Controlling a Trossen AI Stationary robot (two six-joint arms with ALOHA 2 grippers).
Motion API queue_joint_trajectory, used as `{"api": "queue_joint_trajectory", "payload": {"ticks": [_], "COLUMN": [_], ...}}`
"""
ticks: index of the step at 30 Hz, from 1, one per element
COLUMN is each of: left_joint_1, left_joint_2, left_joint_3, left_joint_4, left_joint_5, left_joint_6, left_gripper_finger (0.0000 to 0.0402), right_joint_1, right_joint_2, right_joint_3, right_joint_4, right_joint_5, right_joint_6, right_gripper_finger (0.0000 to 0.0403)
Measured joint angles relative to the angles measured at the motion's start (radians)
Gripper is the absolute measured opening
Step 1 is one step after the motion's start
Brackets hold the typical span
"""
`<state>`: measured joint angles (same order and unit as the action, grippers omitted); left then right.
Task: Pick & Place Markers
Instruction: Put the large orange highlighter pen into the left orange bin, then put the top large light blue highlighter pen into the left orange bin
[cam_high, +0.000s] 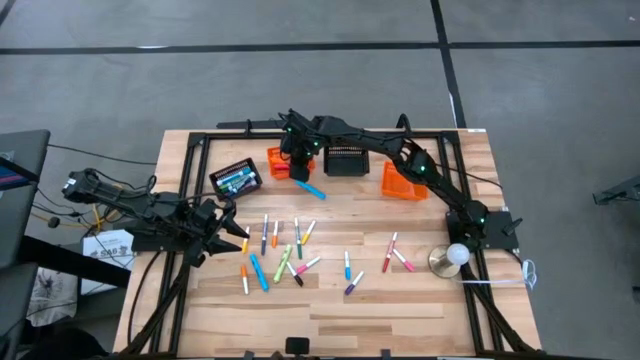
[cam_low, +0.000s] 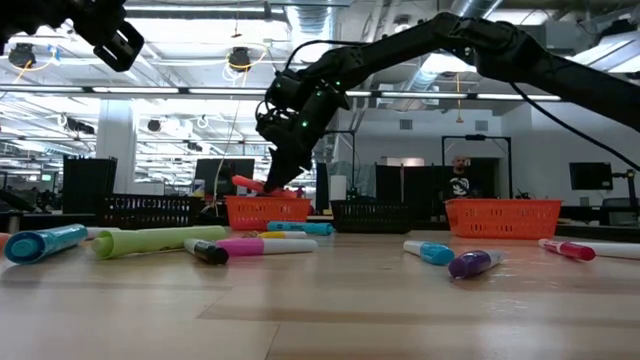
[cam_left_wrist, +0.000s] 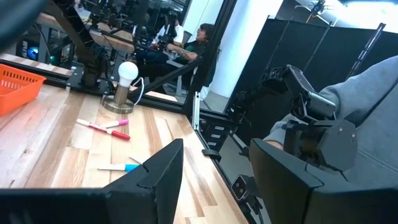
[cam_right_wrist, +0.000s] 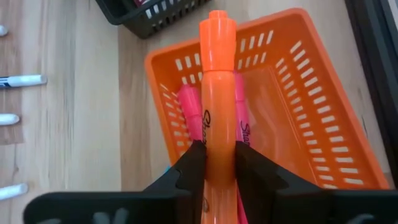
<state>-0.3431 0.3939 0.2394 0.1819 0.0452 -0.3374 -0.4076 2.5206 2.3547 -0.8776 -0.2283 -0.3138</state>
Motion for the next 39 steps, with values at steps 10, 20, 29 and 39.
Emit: {"api": "queue_joint_trajectory", "payload": {"ticks": [10, 20, 29, 39], "left_joint_1": [0.0, 0.0, 0.0, 0.0], "left_joint_2": [0.0, 0.0, 0.0, 0.0], "left_joint_3": [0.0, 0.0, 0.0, 0.0], "left_joint_4": [0.006, 0.013, 0.018, 0.022], "left_joint_5": [0.0, 0.0, 0.0, 0.0], "left_joint_6": [0.0, 0.0, 0.0, 0.0], "left_gripper_finger": [0.0186, 0.0186, 0.0186, 0.0186], "right_joint_1": [0.001, 0.001, 0.006, 0.045], "right_joint_2": [0.0, 0.0, -0.058, -0.255], "right_joint_3": [0.0, -0.001, -0.002, -0.001], "right_joint_4": [-0.005, -0.003, -0.013, -0.174], "right_joint_5": [0.001, -0.006, -0.024, -0.147], "right_joint_6": [0.01, 0.026, 0.027, 0.027], "right_gripper_finger": [0.008, 0.0131, 0.0169, 0.0165]}}
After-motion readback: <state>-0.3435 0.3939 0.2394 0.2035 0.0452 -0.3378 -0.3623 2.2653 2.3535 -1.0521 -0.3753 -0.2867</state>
